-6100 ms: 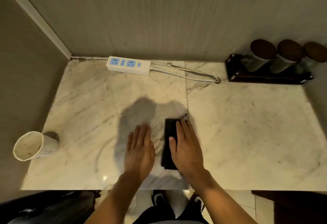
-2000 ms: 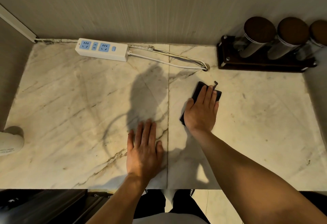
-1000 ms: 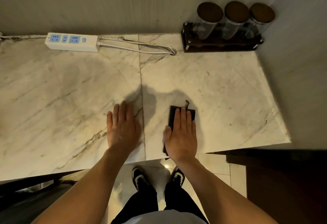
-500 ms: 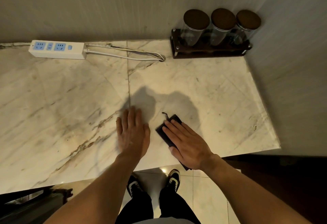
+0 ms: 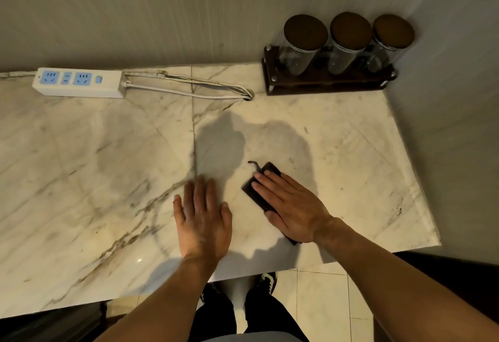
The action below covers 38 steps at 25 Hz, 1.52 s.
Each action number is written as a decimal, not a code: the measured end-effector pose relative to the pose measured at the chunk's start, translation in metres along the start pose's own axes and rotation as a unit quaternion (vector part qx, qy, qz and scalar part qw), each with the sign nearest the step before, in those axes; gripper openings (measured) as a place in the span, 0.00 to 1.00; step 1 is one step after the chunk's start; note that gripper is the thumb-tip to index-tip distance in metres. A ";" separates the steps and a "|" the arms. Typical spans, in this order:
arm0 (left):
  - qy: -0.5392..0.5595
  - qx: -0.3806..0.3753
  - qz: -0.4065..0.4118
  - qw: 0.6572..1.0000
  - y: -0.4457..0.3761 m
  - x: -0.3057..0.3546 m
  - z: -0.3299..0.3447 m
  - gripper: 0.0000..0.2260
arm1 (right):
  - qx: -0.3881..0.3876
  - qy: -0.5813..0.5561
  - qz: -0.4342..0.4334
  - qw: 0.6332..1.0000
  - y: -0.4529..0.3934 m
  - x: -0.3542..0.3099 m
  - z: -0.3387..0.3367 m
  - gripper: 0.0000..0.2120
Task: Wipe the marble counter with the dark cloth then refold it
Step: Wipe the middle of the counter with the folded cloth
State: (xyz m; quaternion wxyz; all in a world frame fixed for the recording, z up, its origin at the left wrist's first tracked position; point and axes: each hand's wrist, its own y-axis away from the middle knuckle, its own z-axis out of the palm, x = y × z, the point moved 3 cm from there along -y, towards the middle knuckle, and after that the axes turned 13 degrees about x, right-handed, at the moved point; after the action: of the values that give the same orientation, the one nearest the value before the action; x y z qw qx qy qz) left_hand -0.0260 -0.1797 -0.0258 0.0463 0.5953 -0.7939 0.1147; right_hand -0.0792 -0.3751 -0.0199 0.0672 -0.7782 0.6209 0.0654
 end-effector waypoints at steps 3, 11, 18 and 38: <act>0.004 0.029 0.013 0.999 0.001 0.000 -0.001 0.24 | 0.009 0.000 0.002 1.000 -0.013 0.013 -0.001 0.29; 0.006 0.002 -0.013 1.000 -0.002 0.000 0.000 0.25 | 0.028 0.005 0.040 0.999 -0.058 0.042 -0.005 0.29; -0.011 -0.008 0.003 1.000 -0.003 0.000 -0.002 0.26 | 0.063 -0.009 0.148 0.987 -0.102 0.069 -0.006 0.30; -0.025 -0.038 0.008 0.999 -0.003 0.001 -0.003 0.27 | 0.184 -0.017 0.532 0.826 -0.085 0.057 0.000 0.29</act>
State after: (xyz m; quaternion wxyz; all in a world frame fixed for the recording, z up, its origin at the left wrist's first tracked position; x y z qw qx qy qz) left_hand -0.0239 -0.1807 -0.0220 0.0479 0.5892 -0.8035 0.0704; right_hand 0.0159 -0.4113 -0.0290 0.1746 -0.2989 0.9381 -0.0114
